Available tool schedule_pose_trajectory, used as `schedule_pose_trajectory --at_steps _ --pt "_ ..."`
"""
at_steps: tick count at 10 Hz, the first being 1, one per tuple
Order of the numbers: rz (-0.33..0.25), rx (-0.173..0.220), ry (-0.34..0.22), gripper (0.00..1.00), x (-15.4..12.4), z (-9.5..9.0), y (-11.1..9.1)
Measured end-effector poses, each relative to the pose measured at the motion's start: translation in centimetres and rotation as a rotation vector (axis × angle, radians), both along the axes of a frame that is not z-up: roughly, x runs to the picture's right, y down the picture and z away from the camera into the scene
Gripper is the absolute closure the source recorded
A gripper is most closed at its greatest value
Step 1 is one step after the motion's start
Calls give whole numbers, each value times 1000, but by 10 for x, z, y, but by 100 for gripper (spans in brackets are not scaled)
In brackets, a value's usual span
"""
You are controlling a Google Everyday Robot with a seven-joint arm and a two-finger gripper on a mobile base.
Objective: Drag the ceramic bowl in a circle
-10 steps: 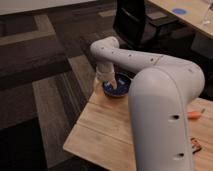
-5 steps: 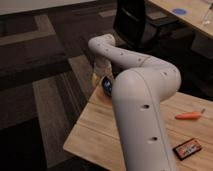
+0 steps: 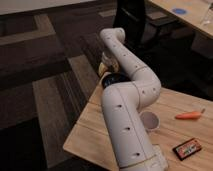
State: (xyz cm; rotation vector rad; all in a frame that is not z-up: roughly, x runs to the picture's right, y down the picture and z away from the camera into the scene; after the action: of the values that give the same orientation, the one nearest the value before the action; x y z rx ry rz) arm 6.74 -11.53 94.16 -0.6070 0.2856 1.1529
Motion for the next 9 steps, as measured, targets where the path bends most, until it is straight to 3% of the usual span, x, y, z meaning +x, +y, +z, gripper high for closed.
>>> schedule_pose_trajectory --at_steps 1,2,3,4,7,9 --pt "12 6 18 35 23 1 0" --pt "35 15 62 35 61 -8 -4" --pt "48 12 92 35 80 -15 -4" --pt "73 -4 147 35 112 -29 -2" --pt "120 -46 205 35 138 -49 7" --pt "126 -48 215 35 134 -66 9"
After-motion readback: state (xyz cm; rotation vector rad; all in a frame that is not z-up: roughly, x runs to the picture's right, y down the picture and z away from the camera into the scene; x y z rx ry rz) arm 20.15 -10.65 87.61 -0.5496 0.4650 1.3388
